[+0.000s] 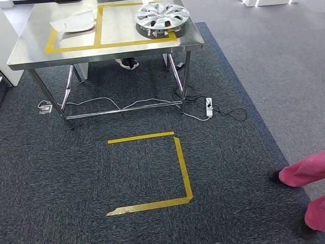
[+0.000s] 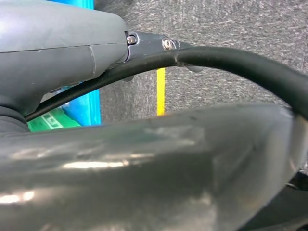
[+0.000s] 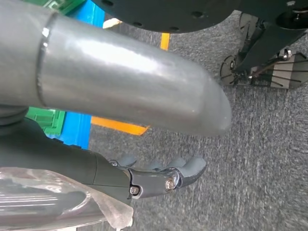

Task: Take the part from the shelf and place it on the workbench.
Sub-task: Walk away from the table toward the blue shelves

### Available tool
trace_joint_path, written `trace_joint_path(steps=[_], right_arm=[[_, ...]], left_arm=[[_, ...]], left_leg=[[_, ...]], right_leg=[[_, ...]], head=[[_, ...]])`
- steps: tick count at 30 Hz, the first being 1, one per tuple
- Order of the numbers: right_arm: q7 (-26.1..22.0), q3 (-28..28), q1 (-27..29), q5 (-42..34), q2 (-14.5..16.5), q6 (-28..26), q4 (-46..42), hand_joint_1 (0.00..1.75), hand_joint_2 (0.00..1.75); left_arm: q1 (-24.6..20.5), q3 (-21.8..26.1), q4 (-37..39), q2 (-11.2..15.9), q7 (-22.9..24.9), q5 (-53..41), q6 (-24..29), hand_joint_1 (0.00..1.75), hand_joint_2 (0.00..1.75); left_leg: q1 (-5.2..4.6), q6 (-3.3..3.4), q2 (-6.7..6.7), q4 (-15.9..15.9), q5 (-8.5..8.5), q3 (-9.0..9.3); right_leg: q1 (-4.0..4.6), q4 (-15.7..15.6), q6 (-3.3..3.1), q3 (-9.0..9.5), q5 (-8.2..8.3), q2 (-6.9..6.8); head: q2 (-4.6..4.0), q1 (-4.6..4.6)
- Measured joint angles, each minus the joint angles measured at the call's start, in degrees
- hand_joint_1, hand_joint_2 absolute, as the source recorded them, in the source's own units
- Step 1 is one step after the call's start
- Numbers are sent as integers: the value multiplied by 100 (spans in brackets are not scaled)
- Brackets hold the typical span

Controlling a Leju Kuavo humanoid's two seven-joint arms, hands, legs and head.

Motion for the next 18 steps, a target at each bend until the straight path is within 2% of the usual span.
trace_joint_path(steps=[1,3,4,5,6,7,8,9,10,11,12,13,15,16,18], right_arm=[[-4,1,0,19,-2,-12,-1,0,0],[-6,2,-1,34,-7,-19,-1,0,0],[-6,2,2,37,-9,-22,-1,0,0],[-6,2,7,39,-11,-25,-1,0,0],[-6,2,13,42,-11,-29,-1,0,0],[-6,2,17,45,-12,-33,-1,0,0],[-6,2,16,46,-11,-38,1,0,0],[-6,2,14,48,-7,-42,2,0,0],[-5,3,14,50,-2,-48,4,0,0],[-3,3,12,53,0,-60,5,0,0],[2,3,14,58,1,-74,5,0,0],[6,3,15,62,-2,-89,4,0,0],[11,2,12,68,-4,-106,4,0,0],[10,2,15,70,-4,-108,4,0,0],[10,3,30,76,-5,-111,4,0,0]], left_arm=[[-4,0,3,-3,6,0,0,0,0],[-3,1,6,-4,18,0,0,0,0],[0,1,7,-4,25,0,0,0,0],[2,0,7,-5,29,1,0,0,0],[1,0,8,-6,32,1,0,0,0],[-2,0,8,-7,34,2,0,0,0],[-6,0,9,-3,34,4,2,0,0],[-11,1,9,3,35,5,5,0,0],[-13,1,9,8,35,6,8,0,0],[-14,1,10,14,36,7,11,0,0],[-10,1,10,17,37,8,13,0,0],[-2,1,11,20,37,8,12,0,0],[15,0,13,24,38,9,11,0,0],[17,0,14,22,39,9,10,0,0],[16,0,15,21,42,9,4,0,0]], left_leg=[[25,9,-16,-47,42,1],[43,-3,-62,-54,77,-56],[56,-24,-95,-45,89,-84],[75,-51,-135,-31,100,-109],[106,-90,-189,4,106,-142],[141,-137,-248,59,102,-183],[170,-196,-307,139,87,-237],[181,-260,-366,240,62,-299],[176,-313,-413,316,44,-349],[164,-355,-454,367,36,-386],[159,-386,-500,388,44,-408],[170,-409,-535,390,62,-420],[183,-436,-454,532,-51,-491],[178,-439,-353,781,-233,-591],[161,-427,-172,1541,-704,-871]], right_leg=[[-10,265,22,-128,-183,22],[-53,1025,87,-479,-576,45],[-84,1313,125,-609,-669,44],[-118,1408,164,-646,-652,45],[-159,1257,214,-560,-520,53],[-207,919,268,-378,-327,85],[-251,548,330,-176,-199,198],[-280,247,336,-27,-109,313],[-294,109,292,42,-95,397],[-288,95,219,47,-128,447],[-275,131,114,20,-122,398],[-270,166,41,6,-118,324],[-256,179,-51,-12,-92,195],[-245,176,-80,-24,-78,122],[-204,177,-109,-38,-66,-30]], head=[[0,9],[0,17],[0,16],[0,14],[0,14],[0,15],[0,21],[0,40],[0,44],[0,39],[0,28],[0,3],[0,-24],[0,-45],[0,-80]])
